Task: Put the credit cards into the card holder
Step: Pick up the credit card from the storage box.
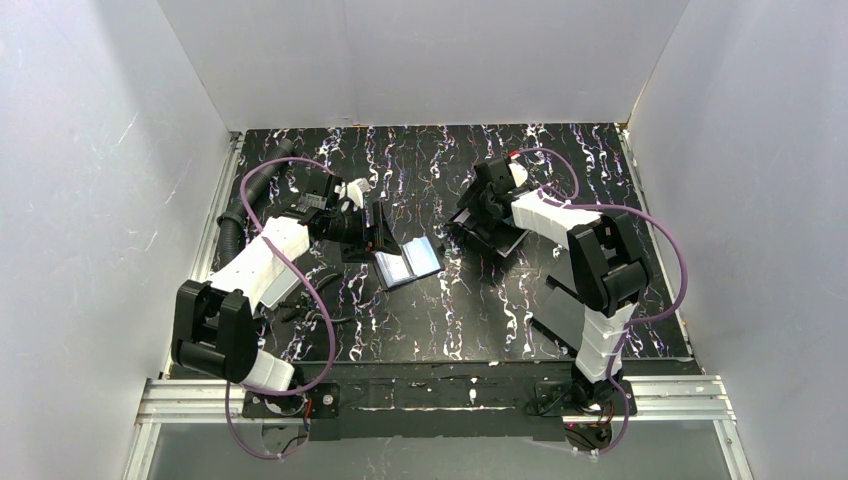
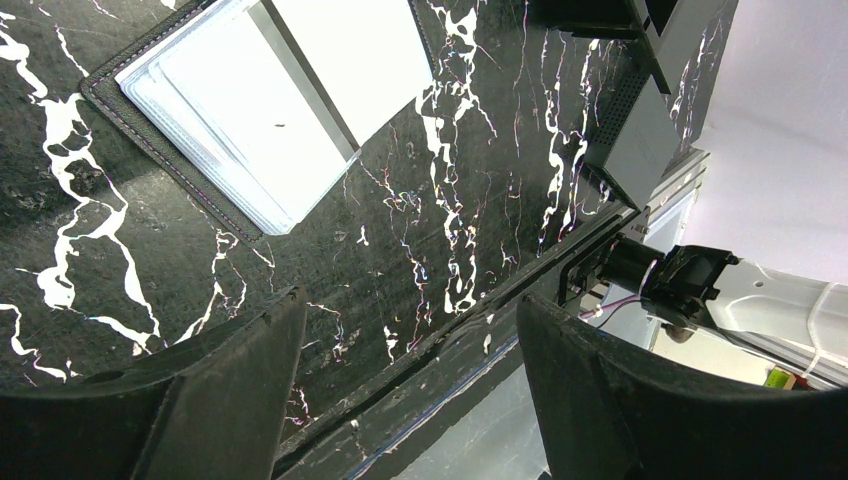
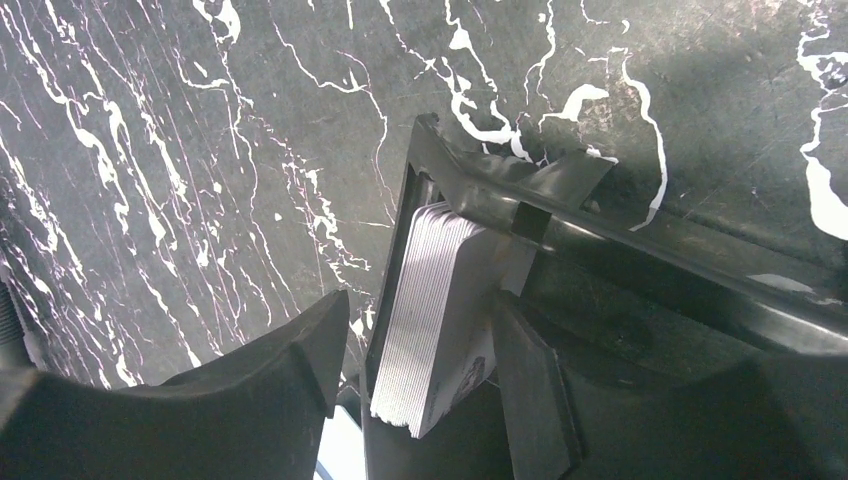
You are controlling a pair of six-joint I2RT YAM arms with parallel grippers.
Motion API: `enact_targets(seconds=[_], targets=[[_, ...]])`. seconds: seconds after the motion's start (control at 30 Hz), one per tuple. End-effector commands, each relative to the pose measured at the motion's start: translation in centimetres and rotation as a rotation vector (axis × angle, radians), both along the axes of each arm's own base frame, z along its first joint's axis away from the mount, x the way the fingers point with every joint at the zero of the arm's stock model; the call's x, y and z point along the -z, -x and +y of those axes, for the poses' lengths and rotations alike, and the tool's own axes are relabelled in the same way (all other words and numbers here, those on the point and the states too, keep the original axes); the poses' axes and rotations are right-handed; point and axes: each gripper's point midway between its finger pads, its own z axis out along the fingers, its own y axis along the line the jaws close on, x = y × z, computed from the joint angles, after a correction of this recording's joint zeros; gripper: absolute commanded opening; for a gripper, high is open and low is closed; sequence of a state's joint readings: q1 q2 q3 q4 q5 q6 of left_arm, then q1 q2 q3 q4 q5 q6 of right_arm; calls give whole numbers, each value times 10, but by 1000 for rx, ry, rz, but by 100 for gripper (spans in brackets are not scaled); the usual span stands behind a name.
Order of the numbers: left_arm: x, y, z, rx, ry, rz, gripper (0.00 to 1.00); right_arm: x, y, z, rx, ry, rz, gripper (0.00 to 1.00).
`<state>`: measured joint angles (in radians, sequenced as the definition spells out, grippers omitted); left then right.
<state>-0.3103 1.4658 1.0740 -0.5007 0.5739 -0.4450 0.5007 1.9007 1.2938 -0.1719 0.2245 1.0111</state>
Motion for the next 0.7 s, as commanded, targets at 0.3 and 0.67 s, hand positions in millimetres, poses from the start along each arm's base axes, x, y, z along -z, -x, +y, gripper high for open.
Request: enact_targets(seconds=[0.3,0.67], targets=[[-11,7,0,27,22,-44,75,-47,-15,2,39,-38,-124,50],[-10,8,-1,30,23,-42,75,-53,-13,-3,50,-25,-131,41]])
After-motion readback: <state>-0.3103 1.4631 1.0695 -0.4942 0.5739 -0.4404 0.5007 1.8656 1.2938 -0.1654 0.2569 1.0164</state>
